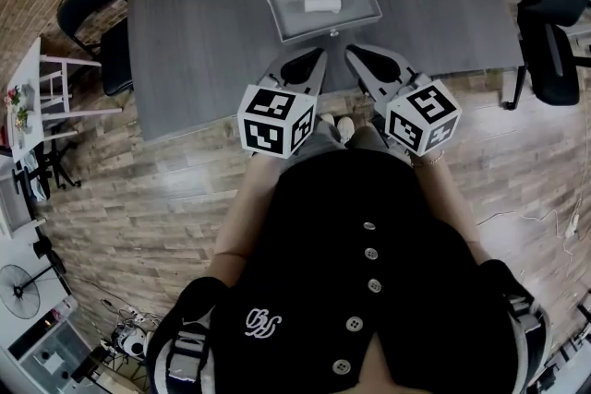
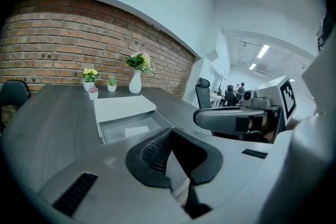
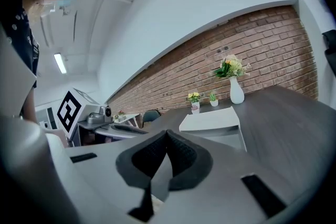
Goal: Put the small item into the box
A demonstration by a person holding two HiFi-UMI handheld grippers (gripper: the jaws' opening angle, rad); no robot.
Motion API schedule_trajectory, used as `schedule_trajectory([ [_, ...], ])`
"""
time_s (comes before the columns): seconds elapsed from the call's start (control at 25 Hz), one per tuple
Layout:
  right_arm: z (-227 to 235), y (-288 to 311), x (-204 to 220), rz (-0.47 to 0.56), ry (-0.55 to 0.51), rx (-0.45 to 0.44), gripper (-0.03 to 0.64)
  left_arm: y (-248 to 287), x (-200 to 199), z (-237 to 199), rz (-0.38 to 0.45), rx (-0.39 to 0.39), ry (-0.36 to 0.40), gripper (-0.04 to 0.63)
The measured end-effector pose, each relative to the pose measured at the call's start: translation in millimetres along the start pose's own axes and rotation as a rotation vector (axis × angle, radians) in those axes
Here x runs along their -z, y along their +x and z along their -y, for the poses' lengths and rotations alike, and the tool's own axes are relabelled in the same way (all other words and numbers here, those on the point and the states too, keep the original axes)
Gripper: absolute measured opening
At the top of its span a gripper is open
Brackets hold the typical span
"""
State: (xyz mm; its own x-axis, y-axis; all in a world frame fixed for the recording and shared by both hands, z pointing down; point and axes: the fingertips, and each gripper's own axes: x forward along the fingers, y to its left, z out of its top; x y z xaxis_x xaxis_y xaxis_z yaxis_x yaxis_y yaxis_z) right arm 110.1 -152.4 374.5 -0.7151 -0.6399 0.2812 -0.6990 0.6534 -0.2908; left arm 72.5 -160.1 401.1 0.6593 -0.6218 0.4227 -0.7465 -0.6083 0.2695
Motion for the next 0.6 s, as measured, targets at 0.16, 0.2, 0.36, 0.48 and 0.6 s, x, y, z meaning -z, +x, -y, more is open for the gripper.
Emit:
schedule_trajectory([
  [0.16,0.5,-0.1,-1.4,0.005,0.008,-0.005,0.002,-1.3,3.7,-0.7,-0.005,-0.005,-0.004,0.014],
  [0.2,0.6,0.3,-1.6,0.007,0.011,-0.009,0.002,-1.2,4.8,-0.9,-0.008,-0.005,-0.003,0.014],
  [0.36,1.0,1.4,-1.2,0.006,0.008,-0.009,0.002,-1.3,7.9,-2.0,-0.012,-0.006,-0.006,0.014],
  [0.48,0.3,1.1,-0.9,0.004,0.005,-0.011,0.002,-1.3,8.2,-1.8,-0.013,-0.007,-0.008,0.014],
  [0.6,-0.7,1.8,-2.0,0.003,-0.001,-0.013,0.002,-1.5,6.7,-2.5,-0.011,-0.007,-0.008,0.014],
])
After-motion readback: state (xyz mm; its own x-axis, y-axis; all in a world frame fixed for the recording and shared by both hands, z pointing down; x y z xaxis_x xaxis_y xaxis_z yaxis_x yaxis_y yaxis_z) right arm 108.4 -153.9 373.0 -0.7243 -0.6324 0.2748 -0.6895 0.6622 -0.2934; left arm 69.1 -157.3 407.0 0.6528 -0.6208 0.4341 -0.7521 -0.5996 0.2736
